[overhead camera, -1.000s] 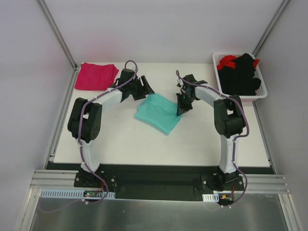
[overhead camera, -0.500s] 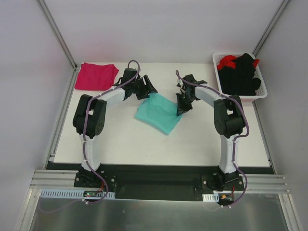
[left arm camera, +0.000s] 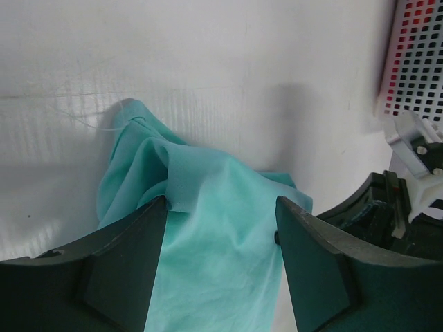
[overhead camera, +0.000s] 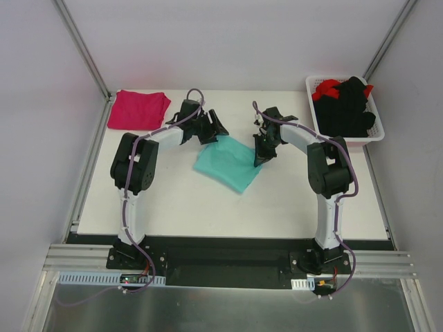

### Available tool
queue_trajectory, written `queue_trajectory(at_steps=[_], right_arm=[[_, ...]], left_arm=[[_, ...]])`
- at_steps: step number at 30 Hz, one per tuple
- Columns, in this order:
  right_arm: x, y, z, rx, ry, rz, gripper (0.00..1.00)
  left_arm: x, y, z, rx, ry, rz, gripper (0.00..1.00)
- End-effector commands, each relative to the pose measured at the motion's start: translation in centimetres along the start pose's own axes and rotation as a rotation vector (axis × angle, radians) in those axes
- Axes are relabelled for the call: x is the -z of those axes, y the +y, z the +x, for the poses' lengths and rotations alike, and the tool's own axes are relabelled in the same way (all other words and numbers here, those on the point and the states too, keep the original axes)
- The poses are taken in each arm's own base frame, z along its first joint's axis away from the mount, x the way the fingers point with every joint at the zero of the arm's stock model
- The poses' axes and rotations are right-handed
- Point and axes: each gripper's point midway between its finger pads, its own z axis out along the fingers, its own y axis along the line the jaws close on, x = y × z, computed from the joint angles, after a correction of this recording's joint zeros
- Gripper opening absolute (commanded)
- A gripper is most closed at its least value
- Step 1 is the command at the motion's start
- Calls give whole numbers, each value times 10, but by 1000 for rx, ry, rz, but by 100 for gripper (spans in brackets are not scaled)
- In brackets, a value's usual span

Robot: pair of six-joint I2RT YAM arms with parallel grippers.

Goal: Fold and stack the t-shirts

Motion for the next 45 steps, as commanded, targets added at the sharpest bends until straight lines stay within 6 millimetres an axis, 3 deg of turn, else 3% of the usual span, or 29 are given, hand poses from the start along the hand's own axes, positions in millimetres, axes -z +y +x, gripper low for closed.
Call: queue_trajectory(at_steps=[1,9,22,31,36,42,45], right_arm=[[6,2,0,27,5,9,1],[5,2,0,29,6,5,1],[4,3,1,31,8,5,1],[9,4,2,40,5,8,1],[16,11,-2,42,-9,-7,1],[43,34,-12,64,-48,-40,1],[69,52,-15,70,-96,-77,9]], left_arm=[[-13,18,0,-27,-17,-36,63],[-13,46,-8,-50,-35,-91,63],[21,48,-32,-109,-81,-136,64],[33,36,-37,-103,-94,-125,64],[57,24,-32,-103,-103,-132,63],[93,4,-21,-143,-143,-135,63],[111,-12,-16,-150,-155,-112,63]])
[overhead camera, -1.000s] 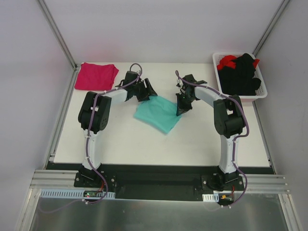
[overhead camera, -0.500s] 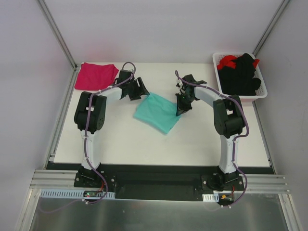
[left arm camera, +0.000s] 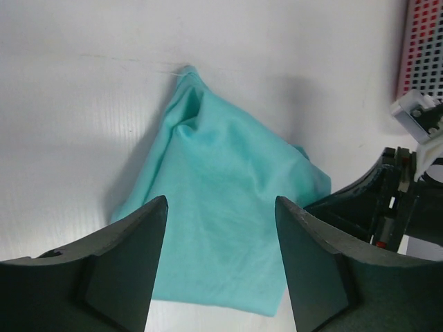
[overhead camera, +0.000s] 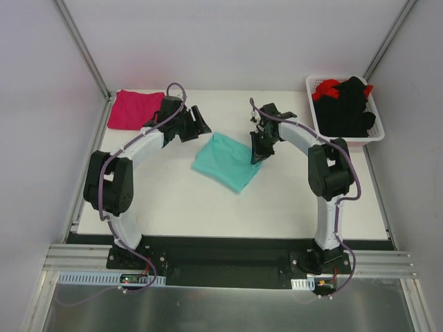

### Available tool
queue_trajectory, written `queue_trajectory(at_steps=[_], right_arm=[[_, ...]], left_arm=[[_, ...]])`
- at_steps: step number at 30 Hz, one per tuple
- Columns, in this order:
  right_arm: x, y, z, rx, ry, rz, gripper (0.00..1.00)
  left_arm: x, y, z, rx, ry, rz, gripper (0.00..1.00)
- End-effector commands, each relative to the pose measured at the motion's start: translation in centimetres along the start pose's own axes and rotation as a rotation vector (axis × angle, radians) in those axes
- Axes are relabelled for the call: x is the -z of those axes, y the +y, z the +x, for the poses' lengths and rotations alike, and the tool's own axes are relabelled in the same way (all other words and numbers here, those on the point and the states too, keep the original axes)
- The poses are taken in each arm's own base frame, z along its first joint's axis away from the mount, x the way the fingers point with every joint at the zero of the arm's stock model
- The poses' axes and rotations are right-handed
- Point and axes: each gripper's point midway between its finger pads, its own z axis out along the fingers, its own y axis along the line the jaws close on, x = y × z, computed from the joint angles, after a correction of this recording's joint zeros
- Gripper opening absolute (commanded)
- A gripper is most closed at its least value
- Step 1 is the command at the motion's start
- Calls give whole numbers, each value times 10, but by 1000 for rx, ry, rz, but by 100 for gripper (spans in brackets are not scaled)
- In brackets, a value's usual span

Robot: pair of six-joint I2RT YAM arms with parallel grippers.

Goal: Fold and stack the t-shirts

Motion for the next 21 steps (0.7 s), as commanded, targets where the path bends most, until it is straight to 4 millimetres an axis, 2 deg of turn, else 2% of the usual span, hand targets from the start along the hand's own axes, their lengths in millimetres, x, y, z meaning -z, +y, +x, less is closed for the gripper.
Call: queue_trajectory(at_steps=[1,3,4,5,6,7,9,11,14,17,18,19,20,21], right_arm=[[71,46,-15,52,-130,-80,15],[83,56,-13,53,-148,-102,28],[88,62,-10,65,-151,-113,43],[98,69,-7,79,-169,-131,49],[102,73,-5,50,-172,-139,53],[107,79,-3,61,-181,-147,61],[119,88,1,71,-203,-164,65],[124,99,7,87,-206,-178,67],[120,108,13,101,-193,-192,67],[106,118,19,101,-190,-231,60],[101,122,15,104,-205,-247,55],[93,123,20,100,-189,-253,51],[91,128,20,99,-185,-271,38],[87,129,19,99,-186,-271,14]], left_arm=[[44,-34,-6,-61,-62,50,63],[54,-34,4,-57,-58,36,63],[66,-44,8,-67,-72,54,63],[68,-37,20,-60,-58,39,63],[72,-35,24,-57,-66,27,63],[82,-40,25,-59,-85,40,63],[88,-27,36,-57,-85,0,62],[102,-10,29,-68,-149,-94,62],[123,15,18,-74,-189,-228,65],[139,25,16,-48,-201,-276,64],[143,28,15,-42,-206,-283,65],[148,29,17,-32,-205,-289,64],[151,32,18,-28,-205,-301,64],[154,35,17,-23,-208,-314,65]])
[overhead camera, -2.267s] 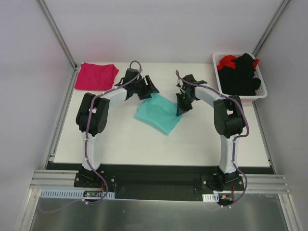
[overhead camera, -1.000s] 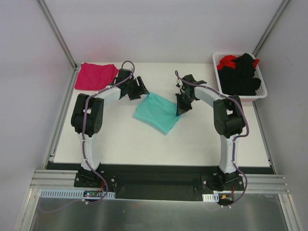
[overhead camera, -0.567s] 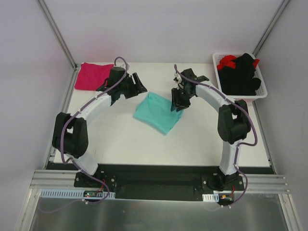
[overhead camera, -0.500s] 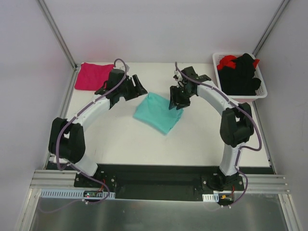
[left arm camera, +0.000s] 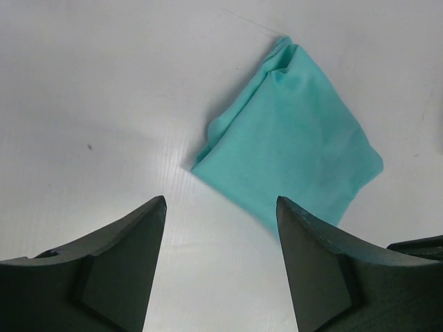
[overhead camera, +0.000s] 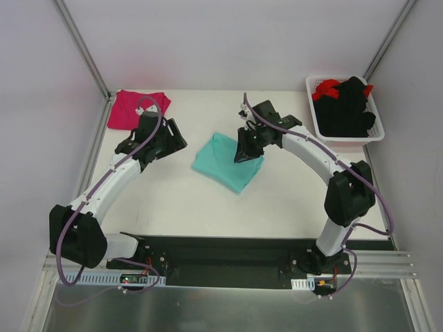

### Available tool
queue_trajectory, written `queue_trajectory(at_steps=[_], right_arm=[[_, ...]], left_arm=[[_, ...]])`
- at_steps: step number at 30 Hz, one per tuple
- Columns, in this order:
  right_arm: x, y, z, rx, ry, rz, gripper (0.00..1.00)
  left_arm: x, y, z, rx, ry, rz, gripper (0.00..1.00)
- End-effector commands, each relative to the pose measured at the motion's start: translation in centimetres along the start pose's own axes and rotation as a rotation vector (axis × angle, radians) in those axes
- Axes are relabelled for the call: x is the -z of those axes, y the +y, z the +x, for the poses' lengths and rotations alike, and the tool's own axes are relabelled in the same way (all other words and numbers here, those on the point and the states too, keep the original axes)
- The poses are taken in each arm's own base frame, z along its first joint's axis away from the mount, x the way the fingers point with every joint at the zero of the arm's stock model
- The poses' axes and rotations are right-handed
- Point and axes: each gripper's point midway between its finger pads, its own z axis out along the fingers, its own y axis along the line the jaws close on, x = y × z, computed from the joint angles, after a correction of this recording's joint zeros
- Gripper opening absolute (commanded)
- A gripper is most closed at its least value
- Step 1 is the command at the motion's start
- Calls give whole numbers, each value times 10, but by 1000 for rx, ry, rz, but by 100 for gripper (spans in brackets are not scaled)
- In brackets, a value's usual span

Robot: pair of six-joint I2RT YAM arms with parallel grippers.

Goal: Fold and stack the t-shirts

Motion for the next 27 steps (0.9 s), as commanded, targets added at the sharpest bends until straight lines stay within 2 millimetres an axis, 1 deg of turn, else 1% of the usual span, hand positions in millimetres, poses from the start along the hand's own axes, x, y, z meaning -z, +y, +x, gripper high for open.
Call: queue_trajectory(at_steps=[1,2,3,4,6,7,8,10,11,13,14,17,18,20,21,24,25,27], right_arm=[[-16,15,-1,-22,-10,-59,10],[-19,14,-1,-22,-4,-58,8],[-21,15,-1,-18,-4,-54,5],[-27,12,0,-21,9,-47,4],[-31,15,-4,-11,10,-52,2],[-39,12,-2,-16,28,-47,1],[-40,14,-6,-12,23,-52,1],[-48,15,-6,-10,35,-52,1],[-55,13,-6,-12,46,-50,1],[-62,14,-5,-10,52,-54,1],[-70,11,-2,-15,67,-51,1],[-79,10,0,-16,79,-54,1],[-87,8,3,-22,93,-55,1],[-95,6,7,-30,108,-54,1],[-105,2,13,-36,131,-48,1],[-120,-5,30,-51,177,-33,1],[-123,-10,41,-60,200,-27,1],[-127,-14,49,-64,206,-26,1]], left_arm=[[25,22,-11,-3,-41,-99,65],[27,29,-8,0,-26,-127,64],[29,37,-11,12,-27,-151,64],[32,41,-12,19,-26,-161,64],[36,49,-12,31,-17,-175,64],[40,52,-15,41,-29,-177,64],[42,53,-15,45,-29,-178,65],[45,55,-16,51,-37,-176,65],[46,56,-16,51,-37,-177,65],[48,57,-15,53,-30,-174,65],[48,57,-14,53,-28,-173,65],[49,56,-13,53,-20,-167,65],[50,56,-13,51,-20,-167,65],[50,57,-12,50,-13,-165,65],[50,56,-12,52,-13,-163,65],[52,56,-13,53,-15,-160,64],[52,56,-12,55,-14,-158,64],[54,55,-12,56,-17,-155,64]])
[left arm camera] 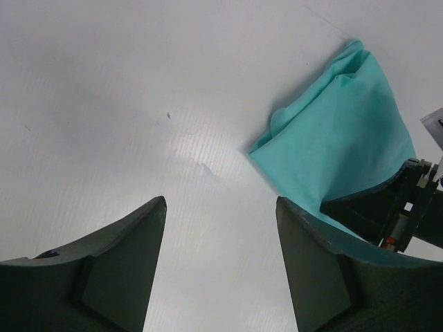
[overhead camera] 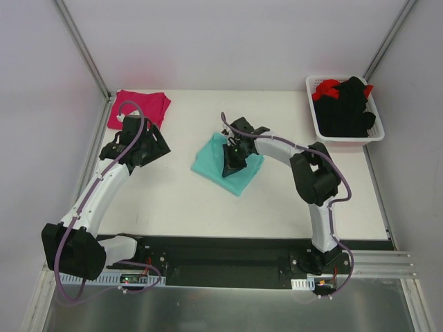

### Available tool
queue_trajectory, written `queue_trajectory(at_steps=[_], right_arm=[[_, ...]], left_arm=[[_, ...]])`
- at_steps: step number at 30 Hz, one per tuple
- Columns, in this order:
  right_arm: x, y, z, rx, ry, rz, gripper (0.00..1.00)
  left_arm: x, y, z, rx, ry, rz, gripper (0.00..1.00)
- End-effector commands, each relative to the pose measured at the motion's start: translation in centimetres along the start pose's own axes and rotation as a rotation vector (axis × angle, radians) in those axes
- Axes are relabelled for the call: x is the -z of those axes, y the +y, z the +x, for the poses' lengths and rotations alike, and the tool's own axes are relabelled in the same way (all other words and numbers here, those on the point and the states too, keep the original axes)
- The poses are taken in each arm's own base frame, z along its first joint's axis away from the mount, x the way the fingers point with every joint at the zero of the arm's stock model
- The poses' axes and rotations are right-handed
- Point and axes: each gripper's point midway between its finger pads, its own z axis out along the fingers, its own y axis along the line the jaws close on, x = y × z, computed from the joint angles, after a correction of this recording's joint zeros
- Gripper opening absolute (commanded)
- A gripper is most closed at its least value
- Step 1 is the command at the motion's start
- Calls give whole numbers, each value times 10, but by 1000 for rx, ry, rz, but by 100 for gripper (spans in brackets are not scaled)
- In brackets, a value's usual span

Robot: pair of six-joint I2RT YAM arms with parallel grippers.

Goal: Fold and stack the t-shirts

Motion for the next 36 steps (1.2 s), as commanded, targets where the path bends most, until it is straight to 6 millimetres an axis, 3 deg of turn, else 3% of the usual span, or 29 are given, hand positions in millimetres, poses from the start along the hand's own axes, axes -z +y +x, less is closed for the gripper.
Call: queue_trajectory(at_steps=[1,9,14,15,20,24,26,32,36], right_arm=[[-10,0,17,-7,23,-18,1],[-7,-13,71,-35,94,12,1],[13,-18,108,-5,108,44,1],[13,-25,125,-12,138,59,1],[30,-27,157,17,159,103,1],[54,-15,153,35,106,107,1],[73,0,140,54,55,104,1],[119,39,114,100,-81,115,1],[131,42,112,104,-154,146,1]], left_arm=[[14,-2,-6,-8,-15,27,64],[15,-2,-4,-5,-13,33,64],[16,-3,-3,-5,-9,39,64],[15,-3,-3,-4,-9,38,64],[14,-9,2,-1,23,69,64],[8,-32,15,-18,111,184,58],[4,-45,19,-42,131,238,57],[18,-119,46,-86,312,664,54],[23,-158,67,-152,426,834,52]])
